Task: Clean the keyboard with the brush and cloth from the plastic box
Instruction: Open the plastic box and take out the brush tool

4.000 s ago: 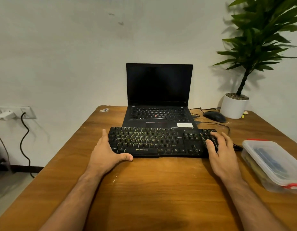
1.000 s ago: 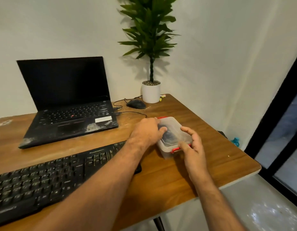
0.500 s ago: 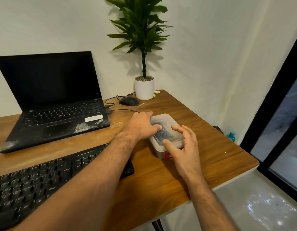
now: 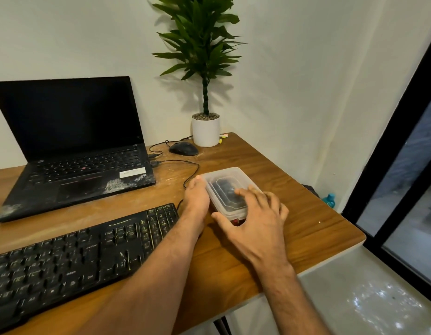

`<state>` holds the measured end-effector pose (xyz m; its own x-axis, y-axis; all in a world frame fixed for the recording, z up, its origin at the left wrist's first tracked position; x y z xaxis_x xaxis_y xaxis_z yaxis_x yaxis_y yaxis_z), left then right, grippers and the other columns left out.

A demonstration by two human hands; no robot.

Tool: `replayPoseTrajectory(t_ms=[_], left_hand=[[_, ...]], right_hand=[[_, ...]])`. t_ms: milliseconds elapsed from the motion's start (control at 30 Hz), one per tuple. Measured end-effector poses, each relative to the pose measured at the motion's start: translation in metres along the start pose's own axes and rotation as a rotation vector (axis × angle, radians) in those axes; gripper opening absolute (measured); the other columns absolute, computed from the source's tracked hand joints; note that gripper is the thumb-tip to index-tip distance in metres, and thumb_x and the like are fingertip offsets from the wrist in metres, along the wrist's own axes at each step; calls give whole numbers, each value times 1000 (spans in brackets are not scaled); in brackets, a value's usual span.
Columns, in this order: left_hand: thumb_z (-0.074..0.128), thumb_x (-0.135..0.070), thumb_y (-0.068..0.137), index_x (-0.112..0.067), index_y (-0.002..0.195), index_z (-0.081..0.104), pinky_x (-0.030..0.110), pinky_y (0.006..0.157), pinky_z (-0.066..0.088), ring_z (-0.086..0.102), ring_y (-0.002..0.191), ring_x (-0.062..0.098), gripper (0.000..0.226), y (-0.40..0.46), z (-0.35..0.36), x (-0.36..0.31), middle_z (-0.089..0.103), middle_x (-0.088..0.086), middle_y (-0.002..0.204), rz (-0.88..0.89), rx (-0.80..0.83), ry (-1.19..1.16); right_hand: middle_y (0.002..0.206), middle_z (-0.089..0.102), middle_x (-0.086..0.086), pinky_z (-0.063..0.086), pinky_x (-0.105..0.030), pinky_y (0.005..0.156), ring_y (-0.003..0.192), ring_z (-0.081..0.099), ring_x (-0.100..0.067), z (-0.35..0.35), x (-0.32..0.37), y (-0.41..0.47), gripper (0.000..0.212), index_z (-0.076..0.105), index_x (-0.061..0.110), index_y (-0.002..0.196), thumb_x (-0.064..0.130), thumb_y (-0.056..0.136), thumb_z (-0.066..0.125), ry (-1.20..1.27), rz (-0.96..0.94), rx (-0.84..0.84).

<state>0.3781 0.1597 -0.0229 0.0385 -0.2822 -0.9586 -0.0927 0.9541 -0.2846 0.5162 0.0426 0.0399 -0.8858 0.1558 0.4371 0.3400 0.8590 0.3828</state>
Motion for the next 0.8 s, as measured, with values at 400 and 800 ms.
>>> replayPoseTrajectory(t_ms=[400, 800], left_hand=[[40, -49, 96, -44, 119, 61, 44, 99, 47, 61, 105, 15, 31, -17, 8, -14, 66, -10, 119, 161, 56, 146], [39, -42, 103, -31, 146, 44, 37, 108, 34, 43, 135, 17, 45, -26, 0, -22, 49, -4, 147, 270, -124, 231]], right_hand=[[87, 66, 8, 59, -26, 62, 73, 67, -4, -34, -26, 13, 73, 60, 20, 128, 73, 93, 24, 343, 18, -138], [113, 67, -2, 42, -10, 37, 52, 67, -9, -16, -127, 22, 55, 50, 14, 141, 23, 91, 71, 512, 588, -260]])
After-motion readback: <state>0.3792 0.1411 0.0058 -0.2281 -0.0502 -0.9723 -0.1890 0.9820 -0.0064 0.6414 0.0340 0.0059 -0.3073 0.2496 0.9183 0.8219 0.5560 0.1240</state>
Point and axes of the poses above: each hand's wrist, its own y-axis towards the middle knuckle, its own z-axis out of the palm, x = y × z, the point moved 10 cm from there along y, towards the middle knuckle
